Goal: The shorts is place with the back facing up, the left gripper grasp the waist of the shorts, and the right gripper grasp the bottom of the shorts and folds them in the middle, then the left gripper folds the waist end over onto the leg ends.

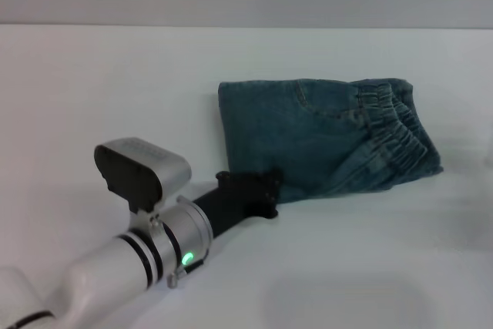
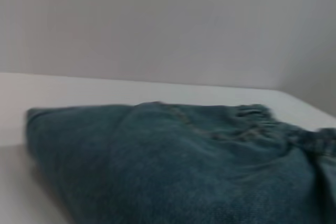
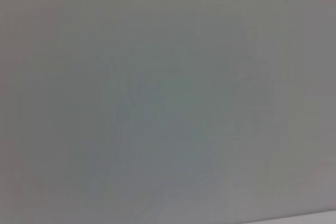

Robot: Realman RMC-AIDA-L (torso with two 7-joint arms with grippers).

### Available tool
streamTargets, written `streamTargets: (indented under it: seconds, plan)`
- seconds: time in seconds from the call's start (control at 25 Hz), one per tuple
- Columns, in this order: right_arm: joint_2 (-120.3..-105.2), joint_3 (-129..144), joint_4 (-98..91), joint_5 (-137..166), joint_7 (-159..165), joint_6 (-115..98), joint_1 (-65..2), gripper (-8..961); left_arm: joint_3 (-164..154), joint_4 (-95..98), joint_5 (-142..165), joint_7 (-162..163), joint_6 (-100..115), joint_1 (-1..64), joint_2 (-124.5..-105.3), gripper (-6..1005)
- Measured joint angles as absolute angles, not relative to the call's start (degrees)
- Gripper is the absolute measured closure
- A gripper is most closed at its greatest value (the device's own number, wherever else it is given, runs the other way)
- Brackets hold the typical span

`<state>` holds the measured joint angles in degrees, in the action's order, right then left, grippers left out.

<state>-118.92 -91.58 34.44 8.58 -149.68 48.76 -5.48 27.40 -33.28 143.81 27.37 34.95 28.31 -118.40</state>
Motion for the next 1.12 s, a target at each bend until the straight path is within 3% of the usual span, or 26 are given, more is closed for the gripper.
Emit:
streamTargets:
  seconds: [0.36, 0.6, 0.88, 1.12]
  plan:
    - [-118.99, -91.58, 34.45, 8.43, -149.67, 48.75, -5.13, 954, 29.31, -25.94, 143.79, 29.85, 34.82, 34.12, -118.63, 978]
    - [-119.00, -91.31, 34.68, 8.81, -149.56, 49.46, -4.49, 954, 30.41, -26.36, 143.91, 29.06, 37.44, 34.65, -118.27, 968]
    - [-119.45, -90.19, 31.03, 7.76, -160.71, 58.37, -3.53, 934, 42.65, -32.72, 143.48, 2.89, 53.17, 20.98, -118.98, 956]
    - [-119.49, -90.79, 22.03, 0.04, -165.30, 69.48, -5.00, 891, 48.65, -31.01, 141.75, -5.25, 57.63, 18.70, -118.73, 946]
